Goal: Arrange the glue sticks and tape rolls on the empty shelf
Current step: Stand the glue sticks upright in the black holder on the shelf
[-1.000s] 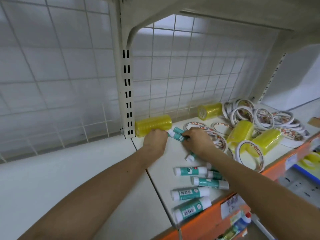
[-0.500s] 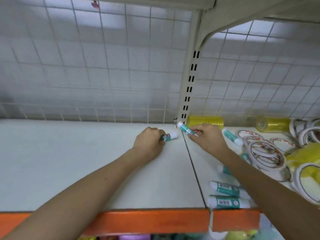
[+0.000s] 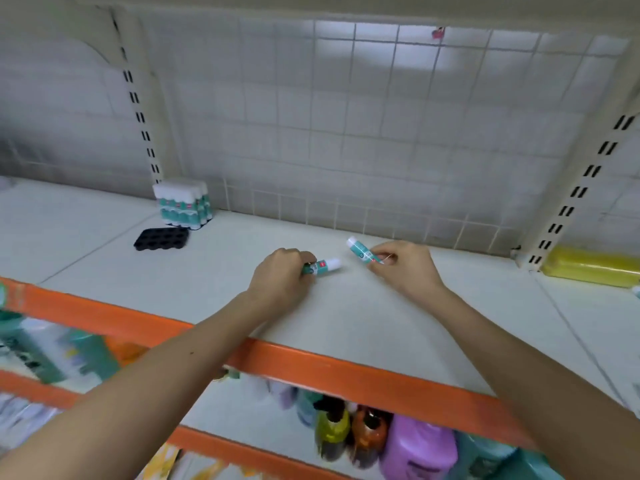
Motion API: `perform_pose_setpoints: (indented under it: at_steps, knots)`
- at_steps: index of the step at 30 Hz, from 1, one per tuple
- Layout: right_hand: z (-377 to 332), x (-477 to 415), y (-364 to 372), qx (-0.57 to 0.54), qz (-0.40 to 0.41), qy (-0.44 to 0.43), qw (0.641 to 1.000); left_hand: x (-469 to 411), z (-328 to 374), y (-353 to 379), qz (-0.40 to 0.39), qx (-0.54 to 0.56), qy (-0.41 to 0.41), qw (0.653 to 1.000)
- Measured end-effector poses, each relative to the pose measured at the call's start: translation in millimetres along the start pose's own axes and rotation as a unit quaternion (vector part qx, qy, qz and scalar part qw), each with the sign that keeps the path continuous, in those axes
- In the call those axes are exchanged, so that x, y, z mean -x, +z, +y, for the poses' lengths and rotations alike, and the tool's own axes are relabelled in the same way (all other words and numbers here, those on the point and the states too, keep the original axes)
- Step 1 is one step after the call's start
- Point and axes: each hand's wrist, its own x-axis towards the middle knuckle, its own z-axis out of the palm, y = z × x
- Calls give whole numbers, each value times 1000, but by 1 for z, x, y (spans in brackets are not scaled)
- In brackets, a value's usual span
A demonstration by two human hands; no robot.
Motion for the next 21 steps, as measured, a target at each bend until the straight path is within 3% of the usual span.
perform_pose_setpoints:
  at_steps: [8,15,21]
  knots:
    - [-92,-19,71,-26,-12,11,1000,22,-113,-48,5,-10,-12,1000]
    - [-123,-63,120,-21,-40,-15,999,20,-172,-60,26,3,-40,999]
    - [-154,-88,147,-29,-64,-39,997,17,-218,-72,-9,-18,-57,998]
